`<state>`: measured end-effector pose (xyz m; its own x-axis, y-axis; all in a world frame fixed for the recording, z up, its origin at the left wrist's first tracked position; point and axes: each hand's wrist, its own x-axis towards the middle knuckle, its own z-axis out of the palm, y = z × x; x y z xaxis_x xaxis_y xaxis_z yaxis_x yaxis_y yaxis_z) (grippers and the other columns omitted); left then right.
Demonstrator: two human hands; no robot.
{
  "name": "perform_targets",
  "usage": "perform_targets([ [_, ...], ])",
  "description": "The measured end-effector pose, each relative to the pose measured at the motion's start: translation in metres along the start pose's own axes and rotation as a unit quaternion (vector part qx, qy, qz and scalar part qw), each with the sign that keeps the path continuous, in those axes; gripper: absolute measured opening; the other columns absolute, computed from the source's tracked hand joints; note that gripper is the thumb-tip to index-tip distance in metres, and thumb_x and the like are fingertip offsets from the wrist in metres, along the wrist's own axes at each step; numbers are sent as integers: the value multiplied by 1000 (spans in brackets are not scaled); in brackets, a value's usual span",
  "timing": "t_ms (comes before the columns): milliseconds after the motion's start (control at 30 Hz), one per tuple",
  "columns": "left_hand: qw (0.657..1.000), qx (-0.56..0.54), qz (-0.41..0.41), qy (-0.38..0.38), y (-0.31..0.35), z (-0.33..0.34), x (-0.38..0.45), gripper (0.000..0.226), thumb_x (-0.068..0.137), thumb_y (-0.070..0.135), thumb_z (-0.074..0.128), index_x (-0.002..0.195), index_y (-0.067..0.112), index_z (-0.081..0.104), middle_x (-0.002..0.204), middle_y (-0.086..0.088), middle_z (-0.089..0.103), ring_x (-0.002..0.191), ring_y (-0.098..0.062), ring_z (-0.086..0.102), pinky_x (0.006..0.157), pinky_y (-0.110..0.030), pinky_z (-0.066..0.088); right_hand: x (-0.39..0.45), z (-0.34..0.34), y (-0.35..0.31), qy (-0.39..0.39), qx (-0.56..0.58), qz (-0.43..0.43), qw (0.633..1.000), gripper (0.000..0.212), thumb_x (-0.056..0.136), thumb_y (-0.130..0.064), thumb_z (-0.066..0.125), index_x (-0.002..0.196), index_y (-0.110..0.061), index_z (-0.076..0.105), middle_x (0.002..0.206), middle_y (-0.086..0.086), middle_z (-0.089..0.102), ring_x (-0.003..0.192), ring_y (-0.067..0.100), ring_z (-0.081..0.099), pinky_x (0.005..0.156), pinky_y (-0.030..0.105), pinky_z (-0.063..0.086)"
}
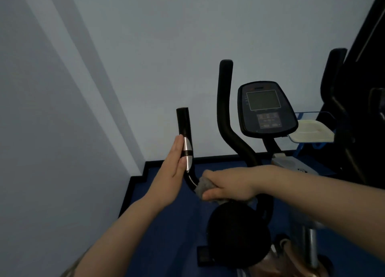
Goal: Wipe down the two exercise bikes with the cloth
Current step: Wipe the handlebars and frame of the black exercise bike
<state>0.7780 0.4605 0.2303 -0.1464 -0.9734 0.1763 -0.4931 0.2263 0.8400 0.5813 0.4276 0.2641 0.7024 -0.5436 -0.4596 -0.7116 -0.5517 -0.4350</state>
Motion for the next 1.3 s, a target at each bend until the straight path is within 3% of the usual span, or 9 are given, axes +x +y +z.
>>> perform_targets([
  [200, 995, -63, -43, 64, 6, 18, -15, 49, 105, 22, 31, 148, 37, 13, 152, 29, 17, 129, 28, 20, 105, 1, 15, 17, 4, -15, 56, 60, -1, 997, 46, 96, -62, 35, 113, -21, 47, 99, -4, 54, 87, 11, 52, 72, 27, 37],
  [333, 987, -99, -80, 103, 15, 27, -25, 52, 105, 11, 36, 150, 31, 22, 152, 20, 27, 130, 18, 29, 103, 2, 20, -4, 4, 4, 35, -30, -34, 998, 41, 97, -52, 47, 124, -22, 39, 102, -7, 45, 87, 12, 48, 73, 30, 34],
  [500, 978, -98, -122, 138, 27, 37, -55, 48, 104, 15, 41, 150, 23, 32, 155, 9, 35, 139, 0, 32, 119, -25, 22, 5, -3, -7, 21, -4, -32, 999, 44, 99, -52, 41, 126, -17, 42, 88, -10, 49, 83, 12, 50, 65, 26, 33],
  [633, 965, -115, -122, 200, 44, 57, -73, 44, 103, 21, 41, 147, 21, 38, 148, 5, 43, 136, -6, 39, 118, -34, 29, 11, 9, -13, 103, 43, -27, 993, 50, 100, -55, 34, 131, -19, 50, 117, 5, 62, 105, 21, 58, 90, 34, 43],
  [833, 965, -75, -100, 232, 58, 87, -97, 26, 102, 25, 41, 126, 30, 50, 123, 17, 51, 111, 15, 46, 90, -2, 35, -48, 1, -10, 333, 140, -49, 931, 32, 97, -56, 41, 102, -27, 53, 90, -3, 66, 83, 13, 62, 72, 33, 49],
  [933, 969, -109, -108, 194, 60, 92, -101, 23, 103, 27, 39, 101, 23, 61, 99, 8, 62, 93, -4, 58, 80, -17, 43, -75, 17, -19, 267, 67, -11, 961, 29, 93, -64, 40, 94, -37, 49, 77, -9, 63, 72, 2, 58, 62, 26, 43],
  [1000, 970, -147, -110, 158, 58, 89, -102, 32, 104, 26, 37, 88, 9, 59, 80, 1, 61, 76, -13, 55, 69, -23, 43, -73, 40, -27, 233, 40, 19, 971, 37, 94, -61, 41, 106, -29, 53, 87, -7, 66, 82, 7, 60, 70, 30, 46],
  [1100, 974, -156, -122, 115, 54, 81, -101, 39, 105, 24, 36, 78, 2, 54, 74, -12, 55, 72, -17, 49, 67, -33, 41, -71, 68, -34, 344, 7, 71, 936, 28, 99, -45, 43, 111, -20, 50, 107, -2, 55, 101, 15, 50, 79, 30, 39],
  [1300, 974, -147, -131, 110, 56, 80, -103, 39, 105, 26, 37, 68, 14, 44, 66, -3, 44, 64, -15, 40, 63, -35, 34, -88, 118, -42, 500, 41, 148, 852, 27, 96, -20, 49, 123, -23, 47, 113, -4, 47, 103, 12, 40, 78, 26, 39],
])
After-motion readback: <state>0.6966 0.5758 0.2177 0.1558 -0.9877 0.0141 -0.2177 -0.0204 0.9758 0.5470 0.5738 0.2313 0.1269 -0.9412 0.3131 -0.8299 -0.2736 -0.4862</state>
